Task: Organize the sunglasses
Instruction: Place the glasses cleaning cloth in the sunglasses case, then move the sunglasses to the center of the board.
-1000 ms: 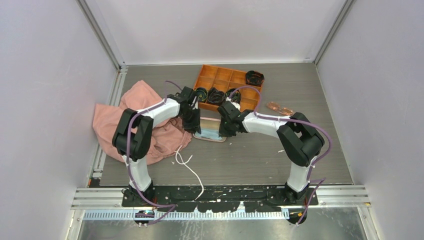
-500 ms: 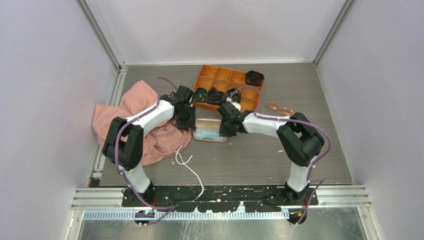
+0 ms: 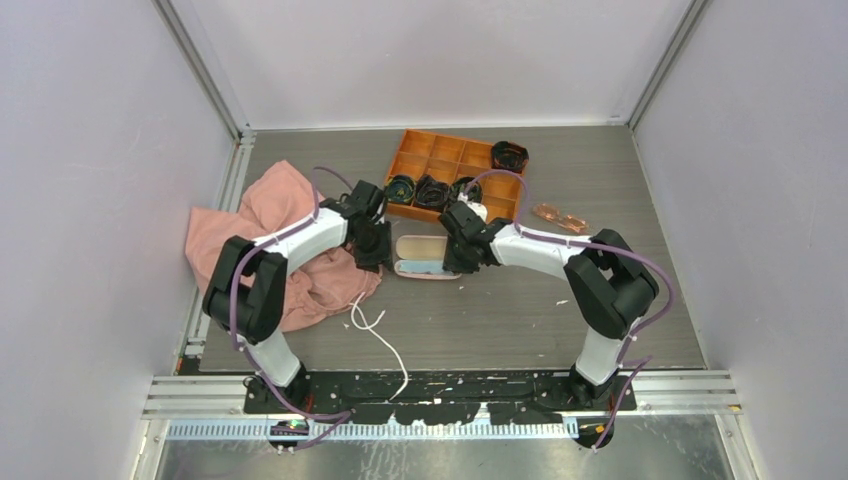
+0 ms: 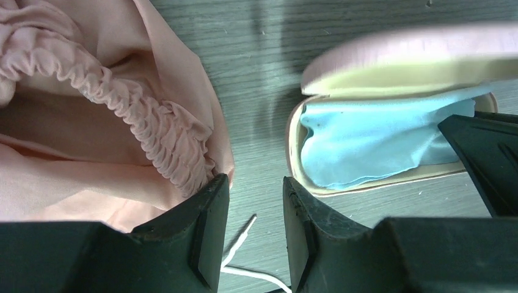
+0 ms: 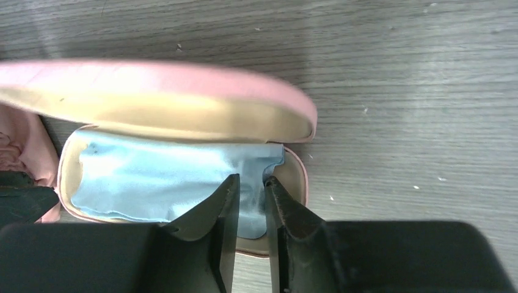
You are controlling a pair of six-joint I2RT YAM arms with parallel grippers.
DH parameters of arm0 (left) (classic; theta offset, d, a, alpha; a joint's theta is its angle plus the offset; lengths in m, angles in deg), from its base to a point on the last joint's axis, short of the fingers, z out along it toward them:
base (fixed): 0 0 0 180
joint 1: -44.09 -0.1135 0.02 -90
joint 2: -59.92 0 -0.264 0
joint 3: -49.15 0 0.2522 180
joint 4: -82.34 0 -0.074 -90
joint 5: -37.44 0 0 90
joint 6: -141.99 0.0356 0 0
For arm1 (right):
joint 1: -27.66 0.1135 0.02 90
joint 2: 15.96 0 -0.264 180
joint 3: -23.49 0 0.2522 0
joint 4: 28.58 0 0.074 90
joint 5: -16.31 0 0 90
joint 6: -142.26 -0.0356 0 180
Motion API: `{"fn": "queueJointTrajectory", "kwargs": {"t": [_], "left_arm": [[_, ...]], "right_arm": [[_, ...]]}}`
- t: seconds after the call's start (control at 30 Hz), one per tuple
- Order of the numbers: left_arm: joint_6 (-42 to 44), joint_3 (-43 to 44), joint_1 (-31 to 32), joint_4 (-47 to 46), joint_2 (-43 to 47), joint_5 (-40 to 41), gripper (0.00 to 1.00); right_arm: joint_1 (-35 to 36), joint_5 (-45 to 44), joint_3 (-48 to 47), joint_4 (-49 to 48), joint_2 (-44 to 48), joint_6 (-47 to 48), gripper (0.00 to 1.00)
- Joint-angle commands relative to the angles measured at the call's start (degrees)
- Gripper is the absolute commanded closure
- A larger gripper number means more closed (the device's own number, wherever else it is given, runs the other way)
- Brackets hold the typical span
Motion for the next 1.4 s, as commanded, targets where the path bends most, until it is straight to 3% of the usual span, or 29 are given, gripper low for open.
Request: {"fn": "queueJointTrajectory", "kwargs": {"t": [0.0,0.37,0.57,0.73,0.9,0.97,1.07,1.37], "left_arm": [[-1.19,-0.77,-0.11,-1.58,3.71,-1.32,0.61],[-2.49,-3.55,0.32,-2.18,8.43,-1.72,0.61],[-3.78,-6.57,0.41,-1.91,13.08,-2.10,0.61],[-4.14,-7.98,0.70,-0.56,19.73,-2.25,0.60],[-5.35,-8.28,3.36,0.28,22.53,-2.37,0.59],[-6.39,-8.61,5.13,0.47,22.98,-1.96,0.59],[-7.98,-9.75,7.17,-0.25,24.36,-1.78,0.59],[-8.69,-12.11,7.75,0.24,29.13,-1.19,0.59]], "right_arm": [[-0.20,-2.71,-1.56,3.09,5.31,0.98,0.69],[-0.08,-4.43,-0.89,5.86,13.42,-0.04,0.62],[-1.34,-15.08,1.76,10.73,21.66,1.86,0.57],[-10.59,-15.42,7.39,13.34,29.34,2.51,0.46],[-23.36,-13.60,8.99,16.28,31.80,-1.04,0.44],[-28.88,-10.61,7.92,15.89,30.49,-3.31,0.43],[-35.29,-6.10,5.90,12.70,27.07,-7.66,0.33],[-45.43,-0.39,-0.21,5.03,11.96,-30.26,0.32]]}}
